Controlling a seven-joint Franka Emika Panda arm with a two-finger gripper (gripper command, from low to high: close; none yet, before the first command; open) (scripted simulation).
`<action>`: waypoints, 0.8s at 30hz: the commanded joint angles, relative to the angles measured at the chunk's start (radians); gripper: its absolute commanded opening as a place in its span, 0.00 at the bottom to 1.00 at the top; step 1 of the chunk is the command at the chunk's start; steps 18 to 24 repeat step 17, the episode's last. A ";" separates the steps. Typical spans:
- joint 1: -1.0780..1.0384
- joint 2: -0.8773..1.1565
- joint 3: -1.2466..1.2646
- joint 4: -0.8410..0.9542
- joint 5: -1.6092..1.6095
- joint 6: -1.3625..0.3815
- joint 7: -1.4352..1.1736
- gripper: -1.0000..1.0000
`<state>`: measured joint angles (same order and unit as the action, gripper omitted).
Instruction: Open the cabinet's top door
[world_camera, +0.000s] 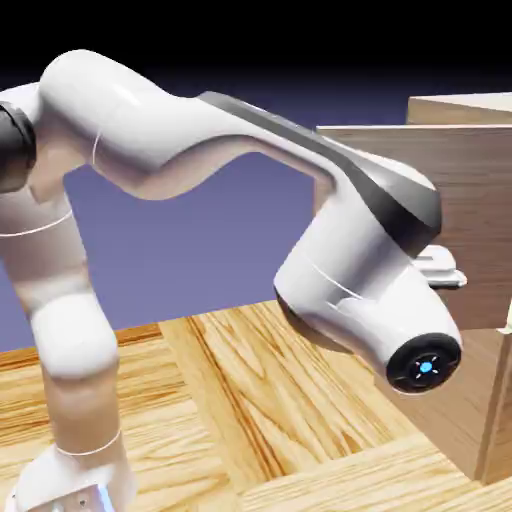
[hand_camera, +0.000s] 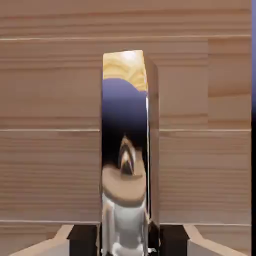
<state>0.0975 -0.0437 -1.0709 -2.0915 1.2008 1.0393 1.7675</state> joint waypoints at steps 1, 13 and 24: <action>-0.015 0.036 -0.006 0.023 0.007 -0.043 -0.012 0.00; -0.297 0.455 0.081 0.392 0.080 -0.509 -0.137 0.00; -0.370 0.534 0.119 0.499 0.096 -0.591 -0.150 1.00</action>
